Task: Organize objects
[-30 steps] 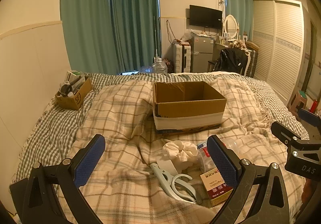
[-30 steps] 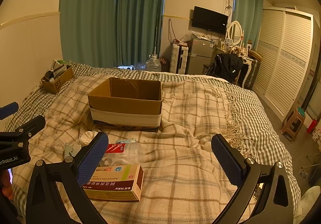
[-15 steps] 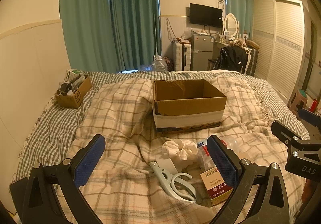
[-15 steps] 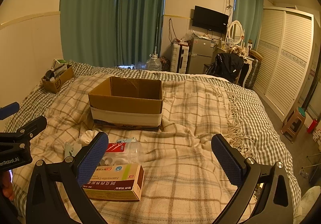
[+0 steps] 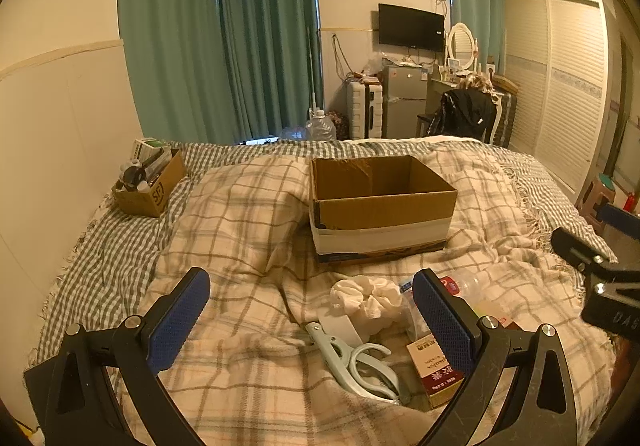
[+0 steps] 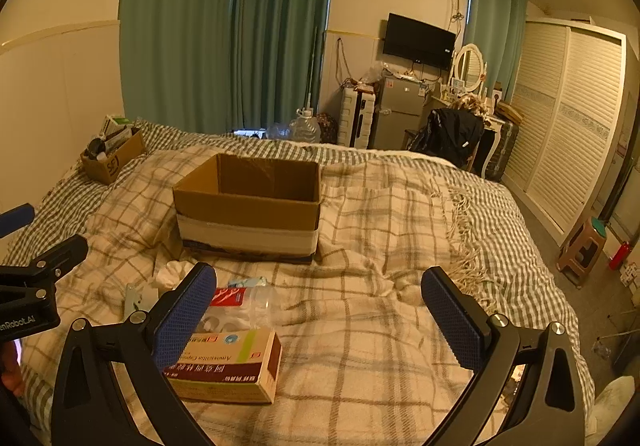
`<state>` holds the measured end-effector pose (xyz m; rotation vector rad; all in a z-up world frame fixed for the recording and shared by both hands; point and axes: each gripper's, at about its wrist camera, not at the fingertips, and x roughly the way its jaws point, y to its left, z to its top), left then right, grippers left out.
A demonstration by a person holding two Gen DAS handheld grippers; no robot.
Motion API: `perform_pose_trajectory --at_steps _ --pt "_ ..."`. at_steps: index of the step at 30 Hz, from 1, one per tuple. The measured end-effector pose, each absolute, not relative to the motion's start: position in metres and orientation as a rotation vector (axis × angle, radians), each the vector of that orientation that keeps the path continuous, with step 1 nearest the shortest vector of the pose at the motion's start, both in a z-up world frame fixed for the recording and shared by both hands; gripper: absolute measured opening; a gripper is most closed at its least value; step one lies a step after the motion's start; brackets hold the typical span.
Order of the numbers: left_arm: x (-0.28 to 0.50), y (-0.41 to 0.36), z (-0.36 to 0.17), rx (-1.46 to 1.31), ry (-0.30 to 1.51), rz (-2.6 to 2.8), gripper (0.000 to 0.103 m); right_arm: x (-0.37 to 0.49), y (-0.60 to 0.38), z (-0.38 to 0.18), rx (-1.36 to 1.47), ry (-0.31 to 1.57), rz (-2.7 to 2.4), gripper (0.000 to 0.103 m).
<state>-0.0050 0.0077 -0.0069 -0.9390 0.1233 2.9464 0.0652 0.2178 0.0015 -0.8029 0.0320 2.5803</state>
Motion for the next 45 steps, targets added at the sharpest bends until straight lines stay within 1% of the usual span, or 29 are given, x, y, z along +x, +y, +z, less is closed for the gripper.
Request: perform_pose_trajectory --at_steps 6,11,14,17,18,19,20,23,24,25,26,27,28,31,34,38,41,45 --pt "-0.024 0.008 -0.034 -1.098 0.128 2.895 0.103 0.062 0.227 -0.008 -0.848 0.061 2.563 0.103" --pt "-0.045 0.012 -0.08 -1.295 0.132 2.807 0.099 0.056 0.234 -0.021 -0.896 0.078 2.55 0.103" --pt "-0.053 0.014 -0.108 -1.418 0.081 2.717 0.094 0.052 0.237 -0.029 -0.921 0.086 2.543 0.103" --pt "-0.053 0.022 -0.123 -1.472 0.092 2.648 0.09 0.046 0.242 -0.036 -0.95 0.097 2.529 0.103" --pt "-0.052 0.025 -0.126 -1.483 0.103 2.626 0.085 0.044 0.243 -0.039 -0.961 0.1 2.524 0.103" --pt "-0.052 0.028 -0.13 -1.494 0.118 2.6 0.074 0.042 0.243 -0.04 -0.968 0.102 2.52 0.103" --pt "-0.053 0.031 -0.132 -1.478 0.164 2.535 0.069 0.04 0.244 -0.043 -0.978 0.102 2.515 0.103" --pt "-0.05 0.037 -0.136 -1.474 0.197 2.484 0.045 0.037 0.243 -0.047 -0.995 0.098 2.503 0.103" --pt "-0.048 0.037 -0.135 -1.466 0.181 2.455 0.033 0.036 0.241 -0.047 -0.998 0.095 2.501 0.103" --pt "-0.047 0.037 -0.133 -1.454 0.167 2.443 0.028 0.036 0.24 -0.048 -1.001 0.091 2.498 0.103" --pt "-0.044 0.038 -0.13 -1.438 0.165 2.445 0.026 0.036 0.239 -0.047 -1.005 0.086 2.495 0.103" --pt "-0.041 0.038 -0.127 -1.413 0.179 2.436 0.021 0.037 0.238 -0.047 -1.003 0.084 2.489 0.103" --pt "-0.037 0.038 -0.123 -1.37 0.201 2.402 0.018 0.037 0.235 -0.046 -1.001 0.076 2.489 0.103" --pt "-0.027 0.033 -0.103 -1.296 0.161 2.409 0.013 0.038 0.23 -0.042 -0.999 0.056 2.49 0.103" --pt "-0.022 0.024 -0.072 -1.197 0.142 2.475 0.01 0.037 0.222 -0.037 -0.995 0.033 2.501 0.103" --pt "-0.03 0.005 -0.037 -1.101 0.114 2.546 0.01 0.027 0.211 -0.035 -1.026 0.011 2.528 0.103" --pt "-0.043 -0.007 -0.029 -1.088 0.134 2.602 0.01 0.011 0.206 -0.04 -1.084 0.017 2.539 0.103" --pt "-0.057 -0.019 -0.037 -1.124 0.136 2.621 0.01 -0.017 0.203 -0.06 -1.207 0.062 2.5 0.103"
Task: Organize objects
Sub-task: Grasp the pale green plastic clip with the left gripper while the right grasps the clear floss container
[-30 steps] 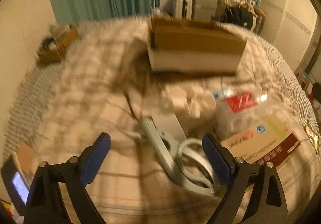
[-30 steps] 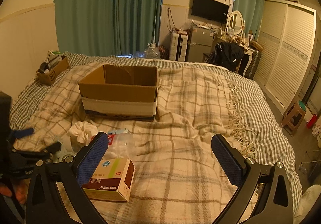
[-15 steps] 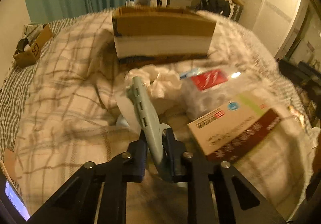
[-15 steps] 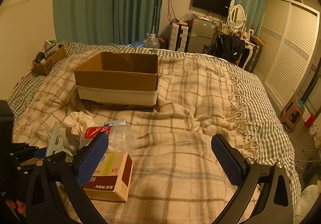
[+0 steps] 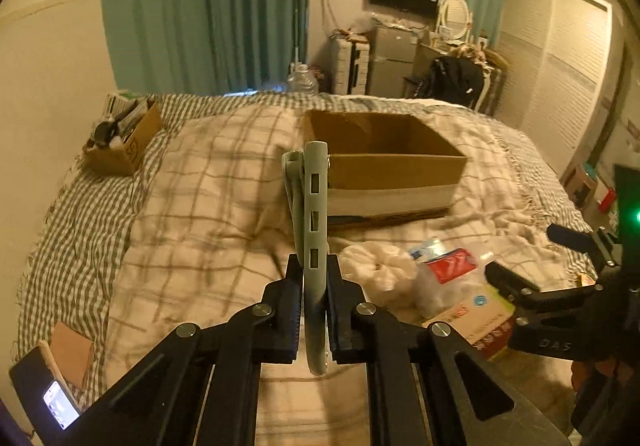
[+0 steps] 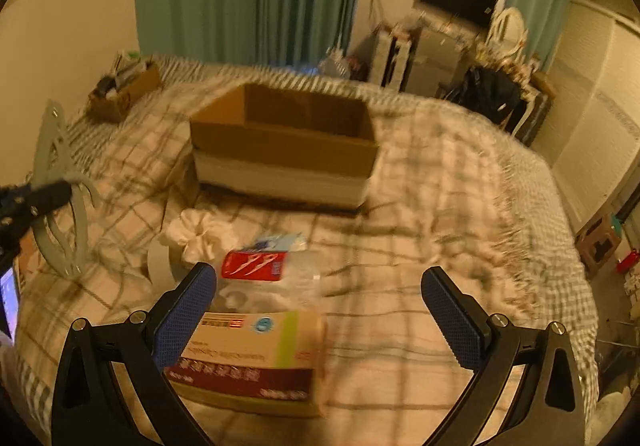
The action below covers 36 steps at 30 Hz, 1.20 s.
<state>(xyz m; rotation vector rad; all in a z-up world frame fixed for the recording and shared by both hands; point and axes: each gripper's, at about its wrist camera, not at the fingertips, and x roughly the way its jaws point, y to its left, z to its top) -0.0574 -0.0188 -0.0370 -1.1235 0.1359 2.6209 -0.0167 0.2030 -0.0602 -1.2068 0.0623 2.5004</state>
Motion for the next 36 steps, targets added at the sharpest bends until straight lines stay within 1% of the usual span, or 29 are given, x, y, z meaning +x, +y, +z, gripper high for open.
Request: perform_pose_trajectory --at_steps 6,14,21,24,26,27,28,32,36 --pt "-0.073 -0.033 -0.06 -1.207 0.105 2.61 0.01 -0.055 0.202 -0.091 -1.396 0.106 2.452 0.103" --pt "-0.079 -0.037 -0.071 -1.245 0.114 2.594 0.01 -0.085 0.206 -0.118 -1.579 0.141 2.373 0.103" --pt "-0.079 -0.032 -0.072 -1.252 0.117 2.58 0.01 -0.087 0.196 -0.121 -1.633 0.099 2.343 0.103" --pt "-0.076 -0.029 -0.072 -1.252 0.118 2.575 0.01 -0.088 0.188 -0.125 -1.645 0.033 2.331 0.103" --pt "-0.073 -0.029 -0.071 -1.251 0.122 2.574 0.01 -0.09 0.19 -0.128 -1.637 0.032 2.33 0.102" --pt "-0.072 -0.029 -0.07 -1.25 0.124 2.575 0.01 -0.091 0.194 -0.128 -1.63 0.049 2.327 0.094" --pt "-0.071 -0.029 -0.068 -1.246 0.126 2.577 0.01 -0.09 0.199 -0.125 -1.609 0.056 2.322 0.09" --pt "-0.069 -0.031 -0.059 -1.222 0.126 2.59 0.01 -0.082 0.211 -0.105 -1.554 0.17 2.399 0.09" --pt "-0.067 -0.028 -0.044 -1.185 0.12 2.593 0.01 -0.072 0.213 -0.072 -1.445 0.179 2.462 0.09"
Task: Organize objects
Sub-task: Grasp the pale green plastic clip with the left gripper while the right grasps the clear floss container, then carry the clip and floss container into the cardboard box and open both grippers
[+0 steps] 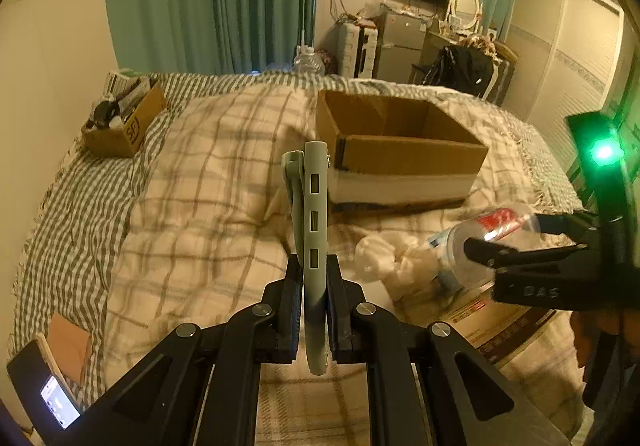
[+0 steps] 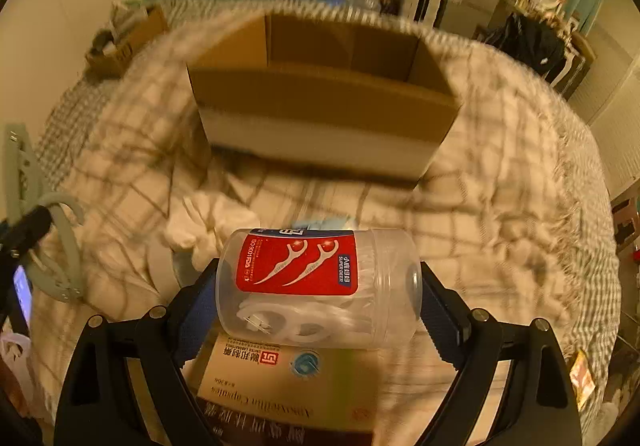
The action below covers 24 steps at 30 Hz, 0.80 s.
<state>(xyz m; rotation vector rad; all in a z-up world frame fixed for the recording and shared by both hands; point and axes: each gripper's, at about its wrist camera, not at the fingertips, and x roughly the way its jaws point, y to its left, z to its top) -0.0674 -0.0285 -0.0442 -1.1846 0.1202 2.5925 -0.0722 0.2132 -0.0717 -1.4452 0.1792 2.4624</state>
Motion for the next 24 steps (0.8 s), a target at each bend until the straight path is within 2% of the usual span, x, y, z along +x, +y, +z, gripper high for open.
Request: perform_pose_trajectory --at_steps 4,9,16,24 --pt "-0.07 -0.019 -0.022 -1.125 0.126 2.588 0.01 -0.066 0.215 -0.035 -1.364 0.192 2.528 0.09" --pt "-0.082 -0.006 0.01 -1.052 0.113 2.569 0.01 -0.059 0.214 0.014 -1.213 0.091 2.588 0.09" --pt "-0.121 0.02 0.059 -0.947 0.141 2.577 0.01 -0.078 0.233 0.08 -1.056 0.059 2.656 0.09" --pt "-0.188 0.055 0.07 -0.941 0.15 2.547 0.01 -0.134 0.269 0.105 -1.013 0.095 2.688 0.09"
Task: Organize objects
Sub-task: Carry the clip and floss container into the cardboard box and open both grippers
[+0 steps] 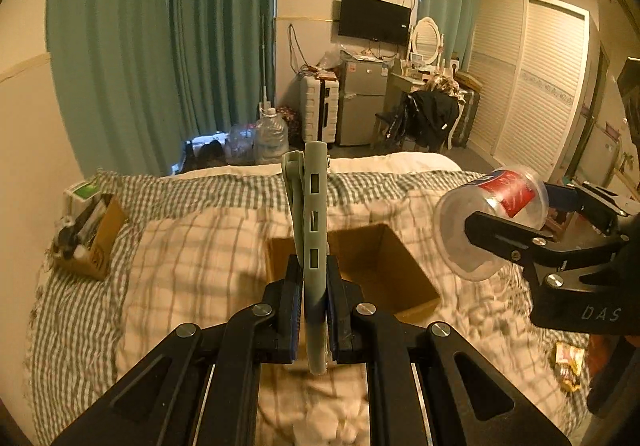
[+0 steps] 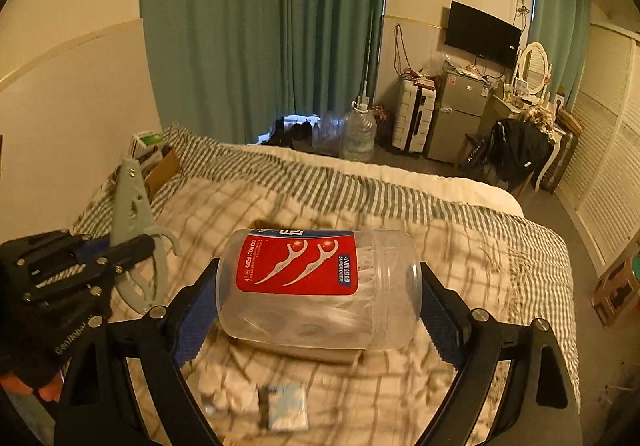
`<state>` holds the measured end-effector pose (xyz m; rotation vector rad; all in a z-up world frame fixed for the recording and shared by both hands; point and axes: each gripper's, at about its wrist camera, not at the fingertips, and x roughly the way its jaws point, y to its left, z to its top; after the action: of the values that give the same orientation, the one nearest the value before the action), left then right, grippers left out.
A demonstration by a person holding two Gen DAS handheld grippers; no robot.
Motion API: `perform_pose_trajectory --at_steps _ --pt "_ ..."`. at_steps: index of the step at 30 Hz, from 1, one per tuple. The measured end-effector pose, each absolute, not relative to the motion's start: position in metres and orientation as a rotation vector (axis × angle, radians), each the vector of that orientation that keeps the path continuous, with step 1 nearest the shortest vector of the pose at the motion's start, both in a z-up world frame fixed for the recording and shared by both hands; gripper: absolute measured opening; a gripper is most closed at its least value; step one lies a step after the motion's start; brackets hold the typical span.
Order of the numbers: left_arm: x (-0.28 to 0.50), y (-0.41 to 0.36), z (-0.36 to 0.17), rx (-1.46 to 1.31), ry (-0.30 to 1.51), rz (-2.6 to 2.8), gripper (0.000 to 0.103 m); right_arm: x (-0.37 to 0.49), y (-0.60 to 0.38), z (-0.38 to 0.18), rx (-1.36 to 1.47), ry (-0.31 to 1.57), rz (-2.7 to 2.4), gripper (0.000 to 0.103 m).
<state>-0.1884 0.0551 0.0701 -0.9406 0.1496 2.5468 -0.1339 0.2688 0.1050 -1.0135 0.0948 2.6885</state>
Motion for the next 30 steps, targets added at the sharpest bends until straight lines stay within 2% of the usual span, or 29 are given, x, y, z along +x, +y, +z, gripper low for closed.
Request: perform_pose_trajectory --at_steps 6,12,18,23,24,26,27,28,30 --pt "-0.243 0.086 0.047 -0.992 0.179 2.525 0.01 -0.19 0.313 0.087 -1.034 0.177 2.67 0.09" --pt "-0.286 0.112 -0.005 -1.096 0.193 2.465 0.01 -0.241 0.352 0.028 -1.146 0.247 2.613 0.09" --pt "-0.308 0.121 -0.051 -1.195 0.188 2.424 0.01 -0.257 0.369 -0.028 -1.238 0.313 2.589 0.09" --pt "-0.307 0.119 -0.057 -1.215 0.173 2.409 0.015 -0.248 0.38 -0.034 -1.186 0.439 2.624 0.091" --pt "-0.305 0.118 -0.055 -1.221 0.169 2.406 0.022 -0.246 0.381 -0.032 -1.179 0.45 2.622 0.094" --pt "-0.301 0.116 -0.046 -1.208 0.164 2.416 0.042 -0.237 0.38 -0.017 -1.15 0.419 2.616 0.095" --pt "-0.297 0.114 -0.041 -1.195 0.167 2.43 0.064 -0.234 0.38 -0.01 -1.14 0.402 2.616 0.095" --pt "-0.292 0.112 -0.034 -1.175 0.169 2.452 0.076 -0.229 0.378 0.0 -1.125 0.381 2.615 0.096" --pt "-0.279 0.104 -0.018 -1.138 0.163 2.484 0.078 -0.214 0.373 0.023 -1.09 0.344 2.617 0.099"
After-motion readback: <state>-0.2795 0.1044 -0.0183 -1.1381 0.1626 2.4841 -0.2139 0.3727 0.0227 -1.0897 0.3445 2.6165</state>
